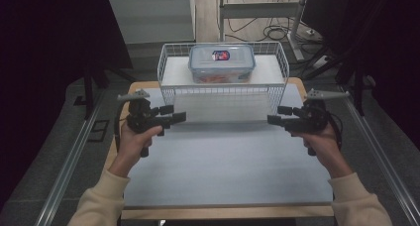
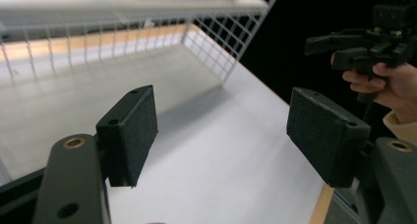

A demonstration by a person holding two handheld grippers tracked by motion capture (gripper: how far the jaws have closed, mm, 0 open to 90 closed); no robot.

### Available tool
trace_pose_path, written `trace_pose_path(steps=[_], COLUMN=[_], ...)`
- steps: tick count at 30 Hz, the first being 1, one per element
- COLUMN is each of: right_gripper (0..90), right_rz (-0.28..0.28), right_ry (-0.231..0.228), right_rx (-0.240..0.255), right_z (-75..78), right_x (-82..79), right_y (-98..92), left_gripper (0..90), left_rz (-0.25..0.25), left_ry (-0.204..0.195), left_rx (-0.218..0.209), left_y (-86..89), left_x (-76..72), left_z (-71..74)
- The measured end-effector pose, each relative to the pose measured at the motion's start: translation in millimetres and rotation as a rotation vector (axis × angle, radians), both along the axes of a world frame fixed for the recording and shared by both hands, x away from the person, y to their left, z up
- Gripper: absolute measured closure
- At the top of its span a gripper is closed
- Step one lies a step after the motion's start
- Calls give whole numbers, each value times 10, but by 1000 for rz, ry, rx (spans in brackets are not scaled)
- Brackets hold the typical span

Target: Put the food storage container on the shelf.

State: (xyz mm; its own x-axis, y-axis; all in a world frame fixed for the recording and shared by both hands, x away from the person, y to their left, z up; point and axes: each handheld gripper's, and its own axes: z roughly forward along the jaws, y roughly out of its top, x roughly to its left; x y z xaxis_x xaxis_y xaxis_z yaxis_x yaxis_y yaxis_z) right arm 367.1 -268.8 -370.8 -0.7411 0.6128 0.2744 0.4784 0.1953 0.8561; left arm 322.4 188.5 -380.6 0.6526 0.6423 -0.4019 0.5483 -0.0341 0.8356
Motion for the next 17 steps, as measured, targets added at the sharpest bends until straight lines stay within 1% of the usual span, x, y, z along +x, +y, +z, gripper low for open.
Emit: trace_pose_path(steps=[1, 2, 3, 4, 5, 7, 8, 13, 14, 17], right_gripper=[288, 285, 282, 282, 279, 275, 268, 246, 231, 211], right_rz=[5, 18, 28, 28, 30, 37, 37, 35, 30, 27], right_ry=[-2, 2, 4, 4, 4, 6, 1, -12, -32, -39], right_rx=[-6, -12, -29, -29, -32, -37, -36, -18, -10, -15], right_z=[-63, -146, -258, -258, -299, -380, -402, -391, -403, -438], right_x=[-53, -118, -194, -194, -220, -273, -292, -308, -328, -337], right_y=[-9, -15, -19, -19, -18, -20, -21, -25, -24, -8], left_gripper=[275, 275, 275, 276, 276, 276, 277, 275, 275, 274], left_rz=[-7, -10, -18, -18, -17, -19, -17, -13, -12, -9], left_ry=[2, 7, 19, 19, 25, 25, 24, 15, 18, 27], left_rx=[4, 5, 19, 19, 28, 43, 47, 41, 41, 34], left_y=[-21, -28, -58, -58, -77, -99, -112, -111, -111, -98], left_x=[-61, -83, -147, -147, -174, -197, -206, -213, -214, -214], left_z=[-77, -107, -221, -221, -277, -336, -361, -395, -403, -427])
